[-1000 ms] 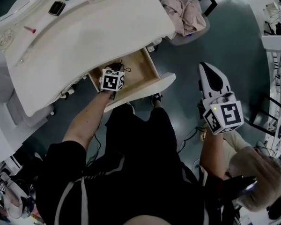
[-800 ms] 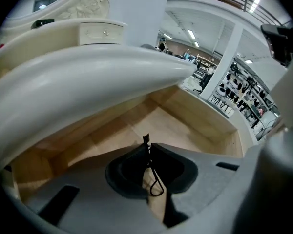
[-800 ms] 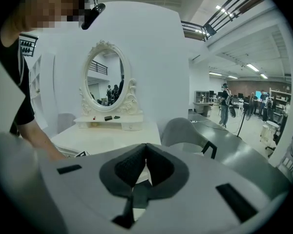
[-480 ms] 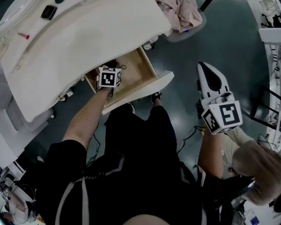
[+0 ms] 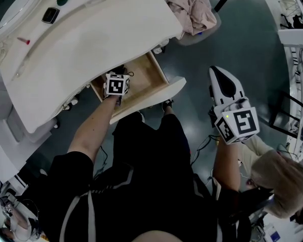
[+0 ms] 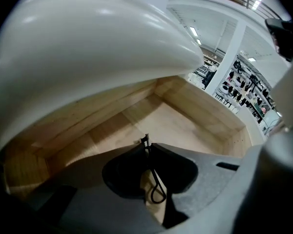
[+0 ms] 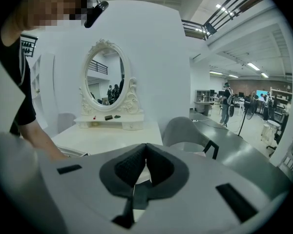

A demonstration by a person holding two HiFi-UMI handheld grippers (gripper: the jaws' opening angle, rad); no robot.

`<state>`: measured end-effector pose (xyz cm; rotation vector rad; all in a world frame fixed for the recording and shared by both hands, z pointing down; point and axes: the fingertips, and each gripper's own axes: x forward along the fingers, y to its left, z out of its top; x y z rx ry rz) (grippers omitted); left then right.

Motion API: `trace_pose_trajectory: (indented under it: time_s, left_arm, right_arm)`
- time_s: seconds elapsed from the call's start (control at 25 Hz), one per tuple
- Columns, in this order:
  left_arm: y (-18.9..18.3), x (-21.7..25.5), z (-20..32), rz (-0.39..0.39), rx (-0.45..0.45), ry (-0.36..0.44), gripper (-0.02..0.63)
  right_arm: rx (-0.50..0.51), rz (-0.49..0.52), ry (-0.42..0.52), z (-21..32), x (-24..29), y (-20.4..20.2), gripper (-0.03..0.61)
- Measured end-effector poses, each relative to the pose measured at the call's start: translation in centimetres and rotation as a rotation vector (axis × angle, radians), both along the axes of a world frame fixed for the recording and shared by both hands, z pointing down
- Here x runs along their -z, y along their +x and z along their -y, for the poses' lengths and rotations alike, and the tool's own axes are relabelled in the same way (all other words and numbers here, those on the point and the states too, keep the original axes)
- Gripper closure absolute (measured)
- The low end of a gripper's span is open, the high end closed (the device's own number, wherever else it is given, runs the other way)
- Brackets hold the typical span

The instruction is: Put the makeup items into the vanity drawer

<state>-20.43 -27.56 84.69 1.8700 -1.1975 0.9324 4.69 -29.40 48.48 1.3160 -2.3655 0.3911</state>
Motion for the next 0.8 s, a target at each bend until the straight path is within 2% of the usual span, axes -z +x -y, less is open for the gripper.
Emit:
trace_pose_trajectory:
  time_s: [0.28, 0.56, 0.68, 0.8]
  left_arm:
    - [-0.1, -0.3, 0.1, 0.009, -0.013, 0.002, 0.581]
    - [0.0, 0.3, -0.3, -0.004, -0.024, 0.004, 0.517]
    - [0.2, 1.5, -0.4, -0.006, -0.035, 0.040, 0.486]
    - [0.5, 3.1, -0.2, 0.001, -0.062, 0.086, 0.483]
  right_arm:
    - [0.003, 0.007, 0.004, 0.1, 0.1, 0.0, 0.574]
    - [0.014, 0.008, 0.007, 0.2, 0.7, 0.0, 0.574]
    - [0.032, 0.014, 0.007, 0.2, 1.0, -0.2, 0.574]
    - [0.054, 0.027, 0.016, 0.5, 1.5, -0.6, 0.574]
